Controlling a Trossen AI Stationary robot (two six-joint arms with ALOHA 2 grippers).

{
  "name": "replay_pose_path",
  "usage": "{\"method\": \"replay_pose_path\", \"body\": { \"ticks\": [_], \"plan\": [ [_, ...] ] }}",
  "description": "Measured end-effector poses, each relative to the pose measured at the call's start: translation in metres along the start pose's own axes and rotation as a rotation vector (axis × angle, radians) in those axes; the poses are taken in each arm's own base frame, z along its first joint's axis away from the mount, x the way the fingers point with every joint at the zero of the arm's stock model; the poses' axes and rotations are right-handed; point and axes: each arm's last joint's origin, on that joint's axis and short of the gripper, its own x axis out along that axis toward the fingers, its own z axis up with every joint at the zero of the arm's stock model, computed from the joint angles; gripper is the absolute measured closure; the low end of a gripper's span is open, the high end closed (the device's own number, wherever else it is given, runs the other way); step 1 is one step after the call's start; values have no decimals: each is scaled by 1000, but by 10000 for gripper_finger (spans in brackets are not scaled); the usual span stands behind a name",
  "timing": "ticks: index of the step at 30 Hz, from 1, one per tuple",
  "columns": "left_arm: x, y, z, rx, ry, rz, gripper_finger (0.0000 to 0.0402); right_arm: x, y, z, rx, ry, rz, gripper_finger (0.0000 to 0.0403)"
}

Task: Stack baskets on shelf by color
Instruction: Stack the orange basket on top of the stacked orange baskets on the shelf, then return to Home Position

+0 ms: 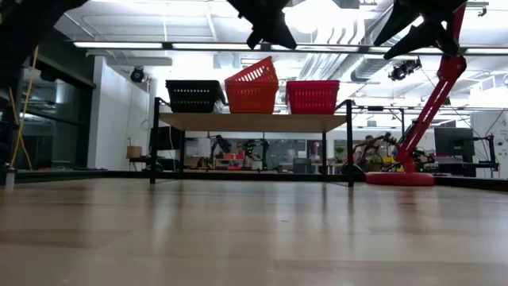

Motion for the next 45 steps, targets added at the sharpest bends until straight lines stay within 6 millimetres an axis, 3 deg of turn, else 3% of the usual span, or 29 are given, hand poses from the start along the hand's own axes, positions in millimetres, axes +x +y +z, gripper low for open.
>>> {"method": "replay_pose_path", "body": {
  "ticks": [3, 7, 12, 17, 22, 33, 45],
  "plan": [
    [-1, -1, -7, 1, -33, -7, 401, 0, 0, 1, 3, -21, -15, 247],
    [-18, -2, -21, -15, -141, -11, 401, 0, -1, 1, 3, -47, -33, 247],
    [-34, 7, -68, -30, -240, -1, 401, 0, -2, 2, 3, -76, -52, 247],
    [-33, 24, -89, -30, -463, -19, 401, 0, -2, 3, 74, -106, -67, 247],
    [-6, 46, -106, -54, -404, -108, 401, 0, -2, 4, 128, -126, -76, 247],
    [-6, 67, -106, 26, -476, -154, 401, -1, 0, 6, 234, -166, -53, 247],
    [3, 61, -125, 75, -279, -180, 401, -1, 1, 8, 269, -192, -50, 247]
  ]
}}
